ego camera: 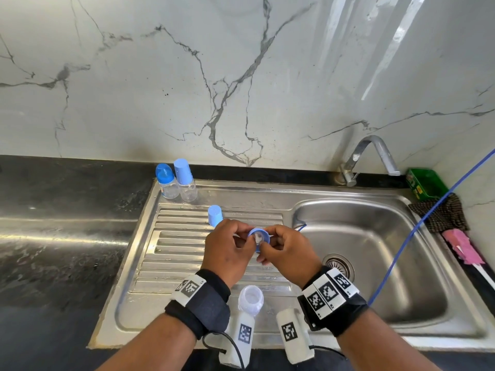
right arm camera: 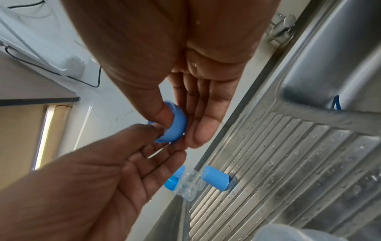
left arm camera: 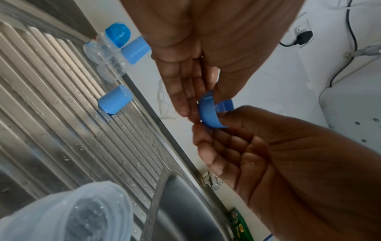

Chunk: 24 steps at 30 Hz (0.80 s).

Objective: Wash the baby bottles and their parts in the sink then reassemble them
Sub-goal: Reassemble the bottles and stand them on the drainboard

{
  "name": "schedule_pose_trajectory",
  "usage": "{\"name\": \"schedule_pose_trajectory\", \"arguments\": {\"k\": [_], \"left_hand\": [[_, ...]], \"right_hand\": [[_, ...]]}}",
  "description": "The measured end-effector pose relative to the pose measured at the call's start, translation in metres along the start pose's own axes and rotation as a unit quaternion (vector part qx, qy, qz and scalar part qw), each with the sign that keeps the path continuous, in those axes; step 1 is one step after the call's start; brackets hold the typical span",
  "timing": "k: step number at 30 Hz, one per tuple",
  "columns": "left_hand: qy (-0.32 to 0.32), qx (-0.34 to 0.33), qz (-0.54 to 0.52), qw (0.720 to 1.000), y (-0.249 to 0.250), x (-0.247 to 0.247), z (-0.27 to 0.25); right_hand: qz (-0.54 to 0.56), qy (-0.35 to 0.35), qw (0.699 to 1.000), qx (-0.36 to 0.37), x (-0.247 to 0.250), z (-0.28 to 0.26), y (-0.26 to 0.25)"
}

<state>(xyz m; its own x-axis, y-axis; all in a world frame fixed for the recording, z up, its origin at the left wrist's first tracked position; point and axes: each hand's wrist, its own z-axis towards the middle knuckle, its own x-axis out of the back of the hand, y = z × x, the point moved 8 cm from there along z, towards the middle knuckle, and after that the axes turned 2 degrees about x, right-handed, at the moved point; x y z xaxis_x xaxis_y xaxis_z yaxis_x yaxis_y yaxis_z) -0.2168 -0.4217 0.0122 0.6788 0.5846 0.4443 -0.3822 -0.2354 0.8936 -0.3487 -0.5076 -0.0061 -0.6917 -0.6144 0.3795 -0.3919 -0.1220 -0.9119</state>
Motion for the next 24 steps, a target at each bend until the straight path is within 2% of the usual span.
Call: {"name": "schedule_pose_trajectory", "arguments": {"k": [5, 8, 10, 13, 15, 20, 24], "left_hand": [[-0.051, 0.017, -0.035, 0.998, 0.004, -0.007, -0.004], [-0.064, 0.034, -0.058, 0.996, 0.004, -0.008, -0.007], [-0.056, 0.048, -0.063, 0.995, 0.003, -0.006, -0.006], [-0.046, 0.082, -0.06, 0.994, -0.003, -0.003, -0.005], [-0.048, 0.092, -0.055, 0.993, -0.003, -0.002, -0.007], [-0.085, 0.111, -0.126, 0.982, 0.001, -0.004, -0.012], [-0.067, 0.087, -0.09, 0.99, 0.0, 0.0, -0.009]], "right_hand": [[0.047, 0.034, 0.998, -0.034, 0.008, -0.002, -0.001], [0.052, 0.025, 0.998, -0.038, 0.007, -0.003, -0.003], [0.03, 0.022, 0.999, -0.016, 0.005, -0.004, -0.007], [-0.073, 0.075, 0.993, 0.055, 0.012, -0.007, -0.017], [-0.08, 0.091, 0.99, 0.075, 0.014, -0.008, -0.02], [-0.058, 0.077, 0.994, 0.045, 0.015, -0.002, -0.01], [-0.04, 0.054, 0.996, 0.051, 0.011, 0.0, -0.012]]}}
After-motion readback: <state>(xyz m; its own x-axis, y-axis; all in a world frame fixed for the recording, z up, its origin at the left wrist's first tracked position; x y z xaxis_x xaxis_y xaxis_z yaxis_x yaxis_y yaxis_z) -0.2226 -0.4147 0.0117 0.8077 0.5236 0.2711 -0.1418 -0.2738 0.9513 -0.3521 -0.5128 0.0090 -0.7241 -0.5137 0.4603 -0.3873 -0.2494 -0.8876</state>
